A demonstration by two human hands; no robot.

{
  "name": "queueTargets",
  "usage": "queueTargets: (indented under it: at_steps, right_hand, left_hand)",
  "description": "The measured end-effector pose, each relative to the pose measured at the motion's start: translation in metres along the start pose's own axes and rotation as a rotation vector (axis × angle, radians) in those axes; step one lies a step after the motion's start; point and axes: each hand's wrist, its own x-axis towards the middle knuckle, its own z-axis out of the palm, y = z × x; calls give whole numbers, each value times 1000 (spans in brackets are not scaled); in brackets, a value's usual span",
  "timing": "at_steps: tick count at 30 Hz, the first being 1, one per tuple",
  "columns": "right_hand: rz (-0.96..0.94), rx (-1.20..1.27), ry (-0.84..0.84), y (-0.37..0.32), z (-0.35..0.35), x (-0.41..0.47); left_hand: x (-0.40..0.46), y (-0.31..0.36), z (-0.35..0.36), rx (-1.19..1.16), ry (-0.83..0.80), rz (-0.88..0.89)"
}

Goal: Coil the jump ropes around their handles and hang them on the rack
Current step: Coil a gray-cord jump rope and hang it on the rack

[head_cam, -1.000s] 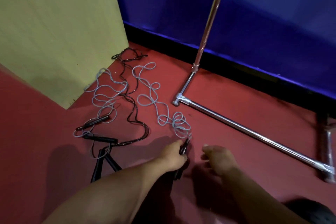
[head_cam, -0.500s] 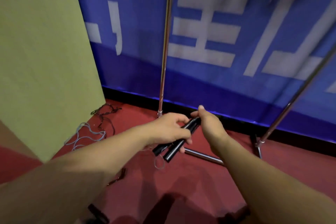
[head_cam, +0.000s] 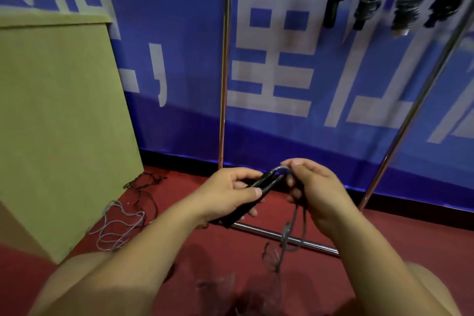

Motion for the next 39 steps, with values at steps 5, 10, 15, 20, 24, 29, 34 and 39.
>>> queueTargets:
  at_steps: [5,10,15,20,24,29,34,39]
  right_hand:
    - [32,56,123,-1,-7,-5]
    - [-198,-285,112,19,-9,-22]
    - [-194,-325,267,36,-14,-30]
    - [-42,-313,165,33,-24,-31]
    - [40,-271,73,29,-21,-36]
    - [147,-56,22,29,-5,-41]
    - [200,128,-47,31,9,-46]
    - [202,121,-181,38,22,-51]
  left_hand:
    - [-11,2,0,102,-171,-34]
    - [-20,2,2,11,-43,3]
    - [-26,-26,13,116,-44,-8]
    - [-33,-28,14,-57,88,-38]
    - [-29,-30,3,-200,316,7]
    - [-25,-36,5,-406,480,49]
    - [-23,-32,18,-790,488,71]
    - [-35,-38,46,-654,209,-25]
